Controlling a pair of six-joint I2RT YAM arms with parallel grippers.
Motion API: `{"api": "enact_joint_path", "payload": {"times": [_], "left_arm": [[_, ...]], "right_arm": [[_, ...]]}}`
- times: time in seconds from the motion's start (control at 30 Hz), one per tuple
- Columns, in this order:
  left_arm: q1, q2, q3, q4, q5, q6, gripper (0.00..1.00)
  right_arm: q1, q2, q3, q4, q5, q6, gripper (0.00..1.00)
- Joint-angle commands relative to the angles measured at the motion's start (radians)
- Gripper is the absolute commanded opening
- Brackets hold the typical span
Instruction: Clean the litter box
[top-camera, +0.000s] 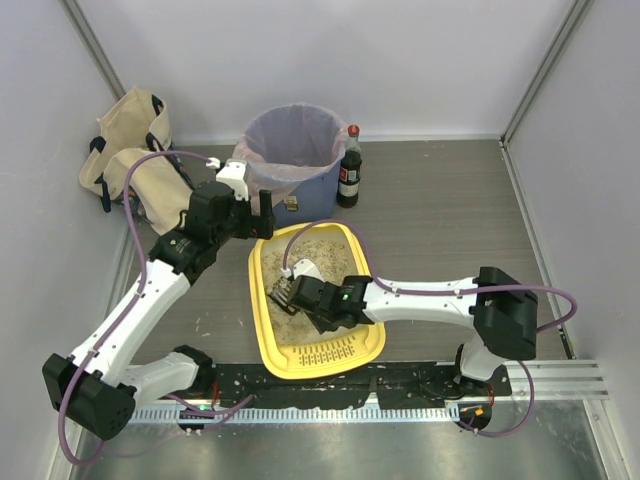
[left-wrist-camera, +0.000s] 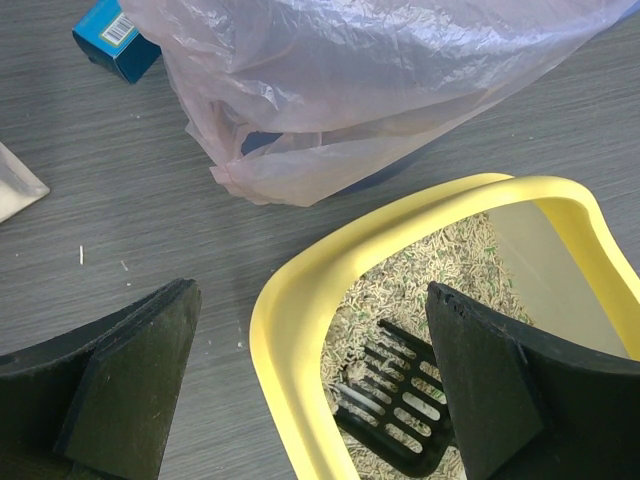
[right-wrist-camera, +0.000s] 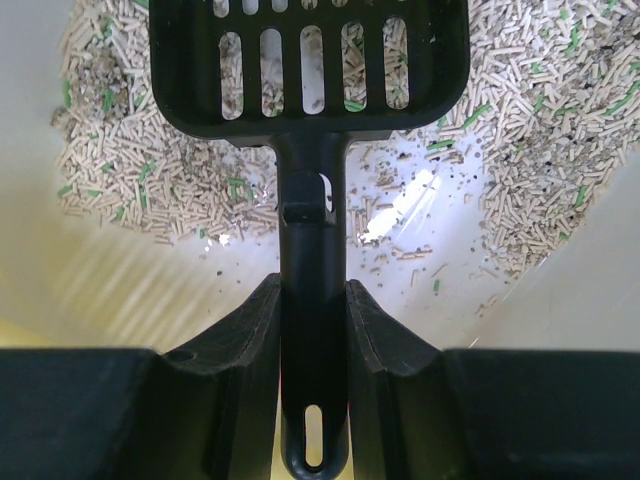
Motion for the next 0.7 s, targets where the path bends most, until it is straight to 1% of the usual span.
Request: {"api": "enact_joint_path", "payload": {"times": [0.0,0.13,0.27,0.5,0.67], "left_arm": [[-0.003,-0.001,0.015,0.022,0.013,-0.003,1.00],[-0.004,-0.003,0.015,0.021,0.014,-0.003,1.00],[-0.003,-0.003,0.015,0.022,0.016,-0.005,1.00],[-0.003,-0.001,0.013,0.024,0.017,-0.005,1.00],[-0.004,0.000,0.012,0.022,0.017,-0.005,1.00]], "right_arm": [[-0.009,0.004,-0.022,0.106,0.179,0.096,0.01],[-0.004,-0.005,-0.060,0.183,0.228,0.151,0.01],[0.003,-0.005,-0.109,0.275,0.263,0.171,0.01],[0.029,-0.005,-0.166,0.359,0.352,0.177,0.01],[0.065,-0.061,-0.220,0.399,0.397,0.166,0.01]]}}
